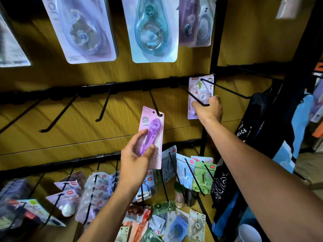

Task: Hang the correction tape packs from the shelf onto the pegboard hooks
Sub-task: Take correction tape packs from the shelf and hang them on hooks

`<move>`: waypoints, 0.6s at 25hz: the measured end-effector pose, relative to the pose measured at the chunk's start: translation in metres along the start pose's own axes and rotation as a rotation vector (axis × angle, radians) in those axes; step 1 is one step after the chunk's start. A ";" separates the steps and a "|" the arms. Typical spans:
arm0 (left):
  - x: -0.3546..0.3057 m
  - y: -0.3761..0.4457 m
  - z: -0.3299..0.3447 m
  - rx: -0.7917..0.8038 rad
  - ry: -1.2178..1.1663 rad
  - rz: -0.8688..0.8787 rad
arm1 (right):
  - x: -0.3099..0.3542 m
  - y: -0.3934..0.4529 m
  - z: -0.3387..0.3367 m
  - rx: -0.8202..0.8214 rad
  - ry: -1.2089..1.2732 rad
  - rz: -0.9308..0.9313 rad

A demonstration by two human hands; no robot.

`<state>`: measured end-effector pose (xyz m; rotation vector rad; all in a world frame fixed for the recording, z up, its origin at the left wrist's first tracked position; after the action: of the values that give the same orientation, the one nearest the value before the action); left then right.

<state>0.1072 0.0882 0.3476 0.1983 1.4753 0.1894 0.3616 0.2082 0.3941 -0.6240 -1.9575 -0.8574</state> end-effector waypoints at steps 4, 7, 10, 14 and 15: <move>0.003 -0.005 0.002 -0.014 -0.036 -0.010 | -0.005 -0.011 -0.008 0.024 0.152 0.107; 0.002 -0.015 0.007 -0.023 -0.105 -0.028 | -0.009 -0.046 -0.030 0.097 0.180 0.141; 0.002 -0.034 0.014 -0.020 -0.113 -0.014 | -0.009 -0.108 -0.058 0.421 0.383 0.183; 0.000 -0.063 0.023 0.017 -0.059 0.037 | 0.000 -0.172 -0.088 0.750 0.537 0.200; -0.002 -0.071 0.025 0.040 -0.061 0.041 | 0.001 -0.179 -0.092 0.730 0.569 0.199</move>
<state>0.1323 0.0189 0.3339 0.2645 1.4162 0.1854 0.2837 0.0239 0.3711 -0.1086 -1.4928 -0.1252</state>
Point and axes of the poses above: each hand's wrist, its own y-axis towards the middle knuckle, its own z-axis out of the palm, x = y × z, the point moved 1 cm from there along y, towards the middle knuckle, and after that the axes turned 3 degrees about -z, right-handed, at the moved point
